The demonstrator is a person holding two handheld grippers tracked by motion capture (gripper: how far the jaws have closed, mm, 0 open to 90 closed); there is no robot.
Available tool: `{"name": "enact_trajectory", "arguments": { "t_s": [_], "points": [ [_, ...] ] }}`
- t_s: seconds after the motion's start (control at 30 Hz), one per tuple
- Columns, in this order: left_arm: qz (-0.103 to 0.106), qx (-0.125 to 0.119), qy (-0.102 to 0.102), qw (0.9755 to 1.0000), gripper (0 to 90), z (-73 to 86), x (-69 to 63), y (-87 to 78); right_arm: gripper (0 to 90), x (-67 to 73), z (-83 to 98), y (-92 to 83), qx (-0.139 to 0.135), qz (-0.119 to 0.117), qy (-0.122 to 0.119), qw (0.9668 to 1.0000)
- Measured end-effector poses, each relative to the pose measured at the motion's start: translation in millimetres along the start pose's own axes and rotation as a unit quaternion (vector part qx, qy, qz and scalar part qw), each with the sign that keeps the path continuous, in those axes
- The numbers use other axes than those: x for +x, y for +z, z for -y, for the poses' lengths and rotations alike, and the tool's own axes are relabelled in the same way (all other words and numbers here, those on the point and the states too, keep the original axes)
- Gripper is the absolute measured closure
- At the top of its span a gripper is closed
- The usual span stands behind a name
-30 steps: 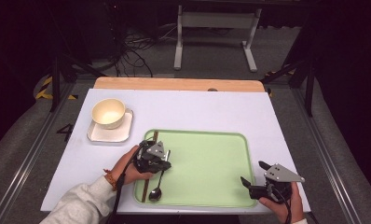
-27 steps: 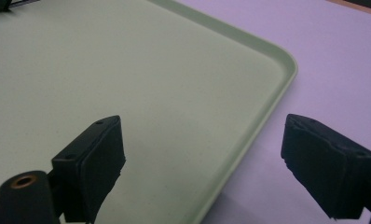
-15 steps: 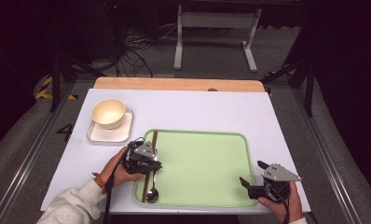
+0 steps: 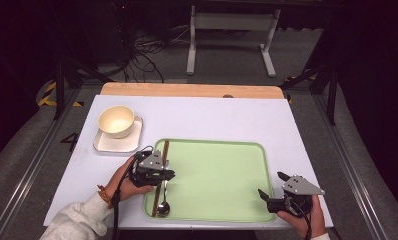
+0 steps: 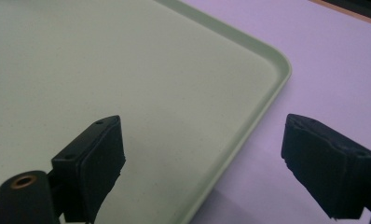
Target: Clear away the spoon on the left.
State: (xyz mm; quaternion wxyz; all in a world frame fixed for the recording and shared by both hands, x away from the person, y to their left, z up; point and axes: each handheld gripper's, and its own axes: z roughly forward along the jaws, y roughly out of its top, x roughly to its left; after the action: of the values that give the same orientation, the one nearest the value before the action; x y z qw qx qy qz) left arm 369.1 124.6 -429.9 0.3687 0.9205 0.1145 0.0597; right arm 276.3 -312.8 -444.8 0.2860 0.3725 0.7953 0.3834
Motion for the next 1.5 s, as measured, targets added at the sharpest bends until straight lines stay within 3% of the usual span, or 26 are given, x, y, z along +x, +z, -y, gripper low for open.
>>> {"name": "enact_trajectory", "arguments": {
  "t_s": [0.23, 0.33, 0.43, 0.57, 0.8, 0.9, 1.0, 1.17, 1.33, 1.5],
  "points": [
    [-0.005, -0.023, -0.003, 0.9997, 83.6, 1.4, 1.6, -12.6, 13.6, -0.2, -0.2, -1.5, -0.003, 0.002, 0.001, 1.0000],
    [-0.019, -0.023, 0.008, 0.9995, 82.3, 2.3, 2.7, -19.0, 13.5, -0.8, -0.4, -2.2, -0.002, 0.006, -0.003, 1.0000],
    [-0.021, -0.041, 0.002, 0.9989, 80.9, 3.9, 5.3, -26.9, 13.5, -3.0, -0.8, -1.7, -0.004, 0.008, 0.004, 1.0000],
    [-0.037, -0.045, 0.003, 0.9983, 77.6, 6.1, 8.9, -34.8, 13.5, -3.3, -1.5, 0.1, -0.003, 0.007, 0.000, 1.0000],
    [-0.065, -0.058, -0.007, 0.9962, 71.0, 12.1, 15.7, -51.9, 13.5, -4.5, -3.5, 2.0, -0.004, 0.005, -0.003, 1.0000],
    [-0.076, -0.064, -0.020, 0.9949, 63.5, 15.6, 19.2, -59.1, 13.6, -6.5, -4.8, 1.5, -0.010, 0.007, 0.006, 0.9999],
    [-0.101, -0.057, -0.026, 0.9929, 56.0, 19.7, 22.0, -65.2, 13.5, -6.4, -5.1, 2.4, -0.009, 0.007, 0.002, 0.9999],
    [-0.132, -0.083, -0.053, 0.9863, 42.0, 26.4, 28.7, -80.9, 13.6, -5.9, -6.3, 6.5, -0.007, 0.001, 0.001, 1.0000],
    [-0.159, -0.084, -0.056, 0.9822, 35.6, 32.6, 33.2, -95.2, 13.6, -3.7, -7.4, 9.4, -0.004, -0.003, -0.006, 1.0000],
    [-0.195, -0.085, -0.073, 0.9744, 28.7, 42.6, 41.4, -108.5, 13.6, -4.4, -7.5, 8.0, -0.007, -0.002, -0.005, 1.0000]
  ]
}}
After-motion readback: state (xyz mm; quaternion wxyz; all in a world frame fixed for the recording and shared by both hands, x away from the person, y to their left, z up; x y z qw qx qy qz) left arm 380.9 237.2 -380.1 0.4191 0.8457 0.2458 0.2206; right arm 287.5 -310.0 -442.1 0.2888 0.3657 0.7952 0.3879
